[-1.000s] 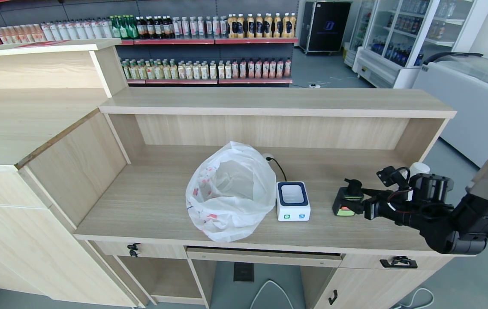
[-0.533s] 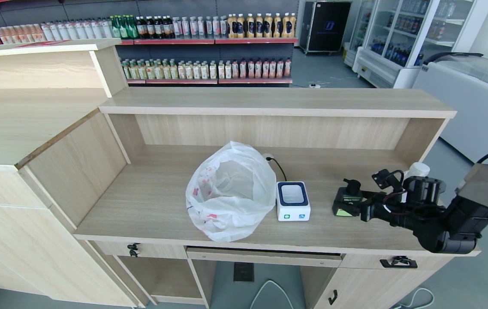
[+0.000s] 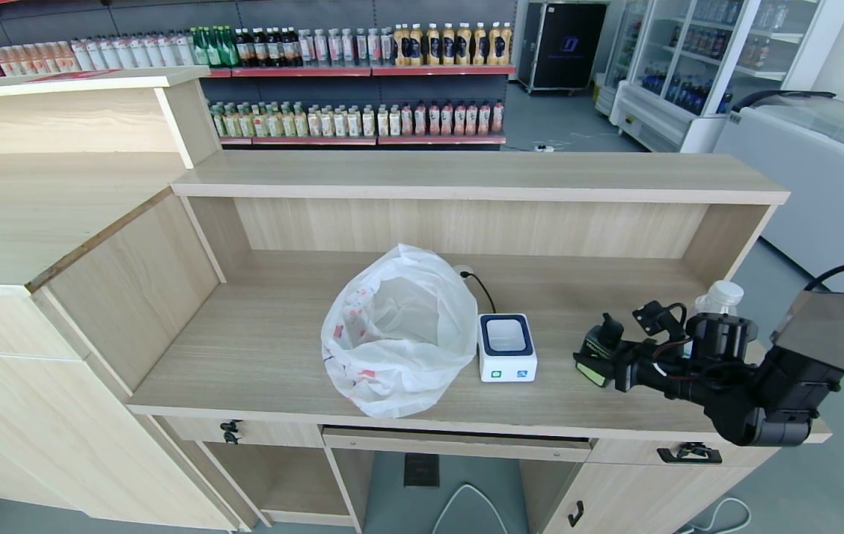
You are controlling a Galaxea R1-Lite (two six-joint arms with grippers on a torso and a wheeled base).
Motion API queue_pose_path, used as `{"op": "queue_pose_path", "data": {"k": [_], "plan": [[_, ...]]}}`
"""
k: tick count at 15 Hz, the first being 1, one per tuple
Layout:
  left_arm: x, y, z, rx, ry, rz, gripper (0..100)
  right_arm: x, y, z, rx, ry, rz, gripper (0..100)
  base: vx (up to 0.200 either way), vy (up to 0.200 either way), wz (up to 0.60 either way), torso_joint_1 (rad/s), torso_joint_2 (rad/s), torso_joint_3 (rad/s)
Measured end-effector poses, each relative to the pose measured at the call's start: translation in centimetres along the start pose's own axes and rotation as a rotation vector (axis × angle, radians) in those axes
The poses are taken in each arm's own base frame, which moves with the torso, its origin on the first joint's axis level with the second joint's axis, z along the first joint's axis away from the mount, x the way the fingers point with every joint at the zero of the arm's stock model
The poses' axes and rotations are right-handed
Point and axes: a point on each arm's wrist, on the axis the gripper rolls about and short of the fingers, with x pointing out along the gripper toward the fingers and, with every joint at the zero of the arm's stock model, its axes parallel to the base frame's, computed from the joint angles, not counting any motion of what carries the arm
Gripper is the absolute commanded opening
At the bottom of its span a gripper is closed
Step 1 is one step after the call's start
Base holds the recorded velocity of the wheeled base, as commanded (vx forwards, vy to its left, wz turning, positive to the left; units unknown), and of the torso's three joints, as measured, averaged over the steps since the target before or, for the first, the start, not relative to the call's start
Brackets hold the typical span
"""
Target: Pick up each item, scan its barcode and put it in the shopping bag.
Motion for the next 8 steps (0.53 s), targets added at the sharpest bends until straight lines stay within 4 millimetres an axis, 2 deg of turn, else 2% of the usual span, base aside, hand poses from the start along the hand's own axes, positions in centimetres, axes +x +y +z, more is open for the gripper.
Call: {"op": "queue_pose_path", "data": {"k": [6,8], "plan": [[0.0,0.0,0.0,0.0,0.0,0.0,100,-1.1,1.0,-0.6,-0.073,0.039,-0.002,0,0.0,0.0,0.0,0.0,0.0,0.0],[0.0,0.0,0.0,0.0,0.0,0.0,100,-1.6,1.4,-0.1,-0.105,0.041,0.0,0,0.0,0.0,0.0,0.0,0.0,0.0]]}}
